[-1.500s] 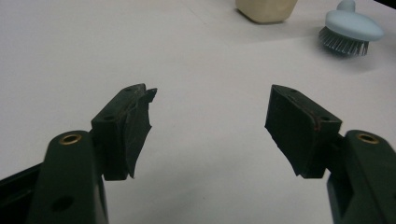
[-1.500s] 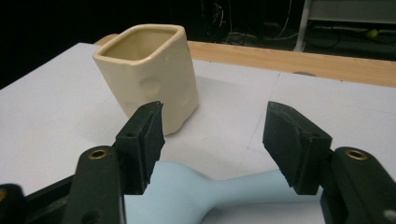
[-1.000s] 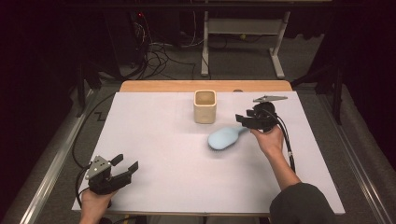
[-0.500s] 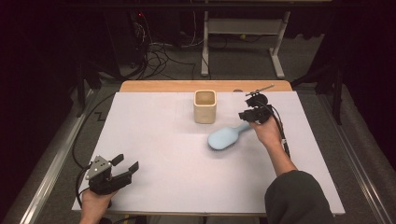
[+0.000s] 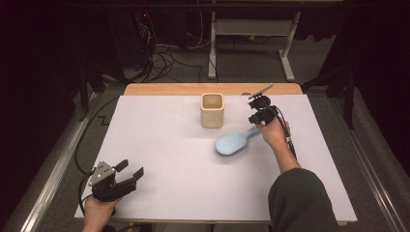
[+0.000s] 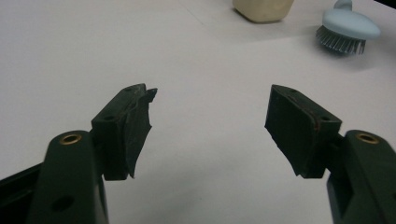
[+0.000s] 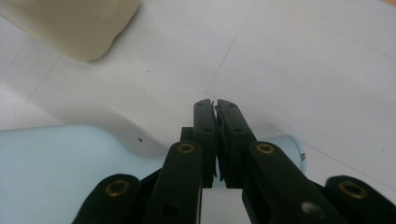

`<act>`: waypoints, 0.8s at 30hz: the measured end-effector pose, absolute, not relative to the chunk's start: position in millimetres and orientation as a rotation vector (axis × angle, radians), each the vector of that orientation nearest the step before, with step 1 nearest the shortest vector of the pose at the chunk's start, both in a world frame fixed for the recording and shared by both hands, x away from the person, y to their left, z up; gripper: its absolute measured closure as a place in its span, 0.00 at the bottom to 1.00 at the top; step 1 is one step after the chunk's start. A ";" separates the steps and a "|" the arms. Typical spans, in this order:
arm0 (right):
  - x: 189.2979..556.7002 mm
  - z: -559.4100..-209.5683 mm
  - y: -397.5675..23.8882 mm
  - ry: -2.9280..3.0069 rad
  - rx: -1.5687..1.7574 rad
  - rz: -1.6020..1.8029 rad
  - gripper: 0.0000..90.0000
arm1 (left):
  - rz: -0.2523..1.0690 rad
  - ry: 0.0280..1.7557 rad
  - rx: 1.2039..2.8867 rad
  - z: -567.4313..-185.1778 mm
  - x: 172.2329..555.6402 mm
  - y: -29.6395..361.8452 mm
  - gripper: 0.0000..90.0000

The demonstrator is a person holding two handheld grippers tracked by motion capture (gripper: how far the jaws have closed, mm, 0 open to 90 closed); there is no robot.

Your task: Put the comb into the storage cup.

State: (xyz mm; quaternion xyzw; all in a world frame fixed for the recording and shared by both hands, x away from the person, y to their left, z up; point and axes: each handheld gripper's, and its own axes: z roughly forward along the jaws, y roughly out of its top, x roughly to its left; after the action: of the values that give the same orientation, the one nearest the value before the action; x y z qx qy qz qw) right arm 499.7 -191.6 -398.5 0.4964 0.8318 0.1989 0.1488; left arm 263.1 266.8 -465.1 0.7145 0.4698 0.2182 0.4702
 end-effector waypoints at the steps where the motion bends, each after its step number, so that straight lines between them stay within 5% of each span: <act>1: 500.6 -400.1 -192.0 2.394 1.432 0.558 0.99 | 0.535 1.151 1.750 -465.2 263.1 266.7 0.35; 24: 511.6 -415.6 -192.1 2.391 1.470 0.466 1.00 | 0.530 1.151 1.750 -465.0 263.1 267.4 0.35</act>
State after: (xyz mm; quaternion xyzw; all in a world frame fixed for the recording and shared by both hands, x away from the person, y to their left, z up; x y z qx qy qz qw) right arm 511.6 -192.1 -415.6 0.5109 0.8312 0.1620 0.1478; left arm 263.1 267.4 -465.0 0.7145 0.4698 0.2163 0.4711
